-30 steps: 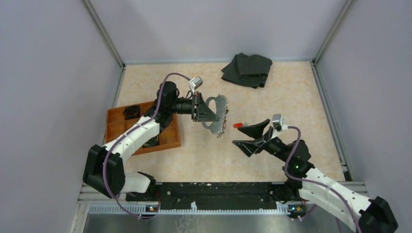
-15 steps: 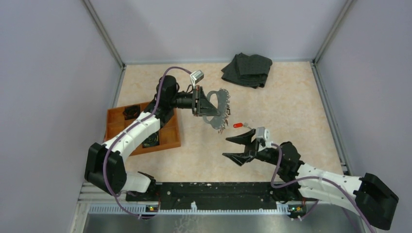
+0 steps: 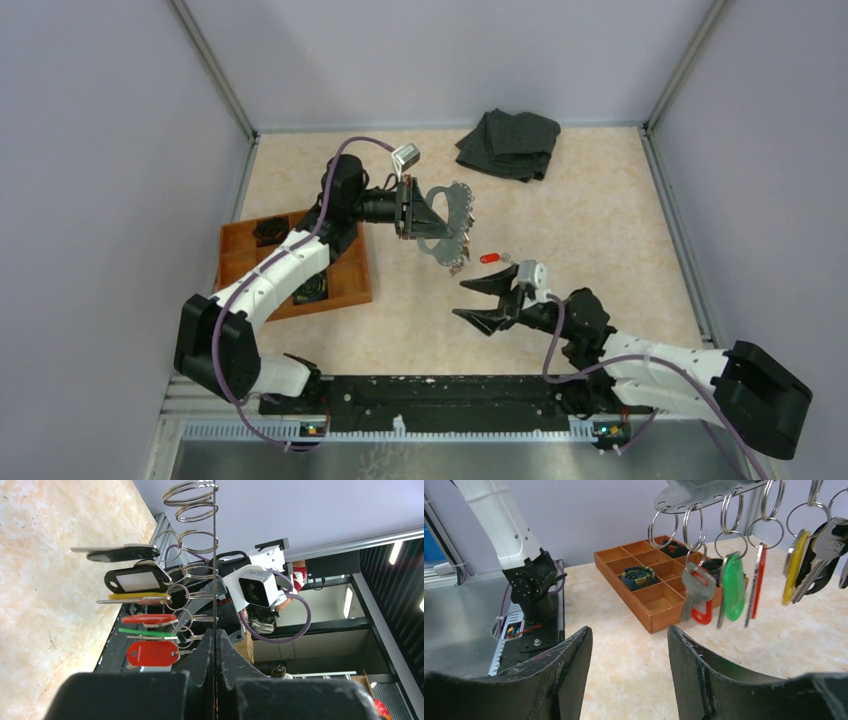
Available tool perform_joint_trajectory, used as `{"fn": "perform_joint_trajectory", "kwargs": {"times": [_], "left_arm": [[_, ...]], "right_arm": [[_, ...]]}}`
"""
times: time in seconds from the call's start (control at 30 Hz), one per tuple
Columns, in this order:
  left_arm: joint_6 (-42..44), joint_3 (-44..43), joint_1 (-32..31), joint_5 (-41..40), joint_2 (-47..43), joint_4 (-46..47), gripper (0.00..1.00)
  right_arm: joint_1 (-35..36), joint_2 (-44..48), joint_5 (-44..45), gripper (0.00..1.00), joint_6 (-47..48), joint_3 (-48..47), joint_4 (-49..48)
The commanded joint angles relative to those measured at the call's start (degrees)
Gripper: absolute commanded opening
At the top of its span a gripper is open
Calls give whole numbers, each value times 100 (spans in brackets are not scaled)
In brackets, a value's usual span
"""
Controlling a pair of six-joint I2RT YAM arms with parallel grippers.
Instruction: Remove the keys from the keyring
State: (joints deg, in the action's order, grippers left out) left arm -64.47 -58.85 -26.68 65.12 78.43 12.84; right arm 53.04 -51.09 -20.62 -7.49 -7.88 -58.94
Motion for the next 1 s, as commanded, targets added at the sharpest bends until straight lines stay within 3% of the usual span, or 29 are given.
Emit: {"fn": "perform_joint_trajectory", "kwargs": {"times": [0.0,0.97], "left_arm": [[-251,-215,-4,142,-121,215,0],[-321,-190,-69,80,-263,254,0]], "right_arm": [[49,-169,47,56,125,-333,-497],[49,-1063,150,56,-24,-442,-1063]]}}
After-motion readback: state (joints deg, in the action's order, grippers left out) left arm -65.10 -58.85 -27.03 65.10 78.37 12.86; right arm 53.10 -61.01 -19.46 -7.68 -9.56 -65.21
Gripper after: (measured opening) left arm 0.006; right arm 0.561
